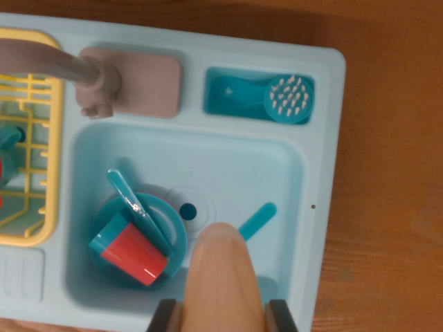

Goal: Pick detergent from the sink

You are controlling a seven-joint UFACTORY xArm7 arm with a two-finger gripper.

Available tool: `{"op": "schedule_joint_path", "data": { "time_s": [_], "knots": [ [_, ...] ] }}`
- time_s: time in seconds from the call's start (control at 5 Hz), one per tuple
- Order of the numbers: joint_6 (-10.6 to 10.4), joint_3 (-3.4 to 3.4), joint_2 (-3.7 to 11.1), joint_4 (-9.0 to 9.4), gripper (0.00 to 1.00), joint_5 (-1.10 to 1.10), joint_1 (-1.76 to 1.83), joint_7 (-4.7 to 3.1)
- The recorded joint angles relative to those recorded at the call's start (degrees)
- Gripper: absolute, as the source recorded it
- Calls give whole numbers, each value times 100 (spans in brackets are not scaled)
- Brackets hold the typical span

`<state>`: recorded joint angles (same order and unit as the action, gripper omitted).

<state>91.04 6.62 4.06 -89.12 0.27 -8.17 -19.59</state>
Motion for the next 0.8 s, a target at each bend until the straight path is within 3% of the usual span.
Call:
{"op": "schedule_joint_path", "data": {
  "time_s": [0.8],
  "knots": [
    [97,1,-23,-75,100,-3,1,2]
  ]
}}
